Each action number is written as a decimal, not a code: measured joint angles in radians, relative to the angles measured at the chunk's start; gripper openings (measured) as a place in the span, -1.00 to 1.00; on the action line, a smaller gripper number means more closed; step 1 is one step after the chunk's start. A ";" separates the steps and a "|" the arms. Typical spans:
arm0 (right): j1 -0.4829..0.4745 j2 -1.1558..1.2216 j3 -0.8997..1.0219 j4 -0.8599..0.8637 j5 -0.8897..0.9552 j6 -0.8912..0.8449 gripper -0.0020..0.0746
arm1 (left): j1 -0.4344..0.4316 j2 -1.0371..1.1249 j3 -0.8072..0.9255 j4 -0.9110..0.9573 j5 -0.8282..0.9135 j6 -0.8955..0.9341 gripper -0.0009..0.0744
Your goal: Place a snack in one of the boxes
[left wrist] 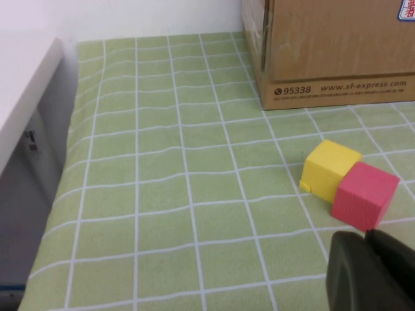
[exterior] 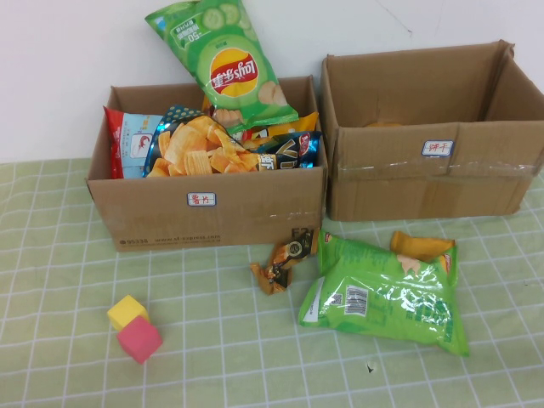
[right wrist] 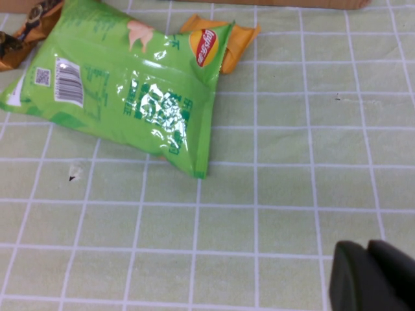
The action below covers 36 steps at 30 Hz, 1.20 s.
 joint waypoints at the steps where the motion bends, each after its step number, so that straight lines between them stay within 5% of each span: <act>1: 0.000 0.000 0.000 0.000 0.000 0.002 -0.92 | 0.000 0.000 0.000 -0.002 0.002 0.000 -0.98; 36: -0.028 -0.144 0.000 -0.002 0.002 0.006 -0.92 | 0.000 0.000 0.000 -0.041 0.002 0.060 -0.98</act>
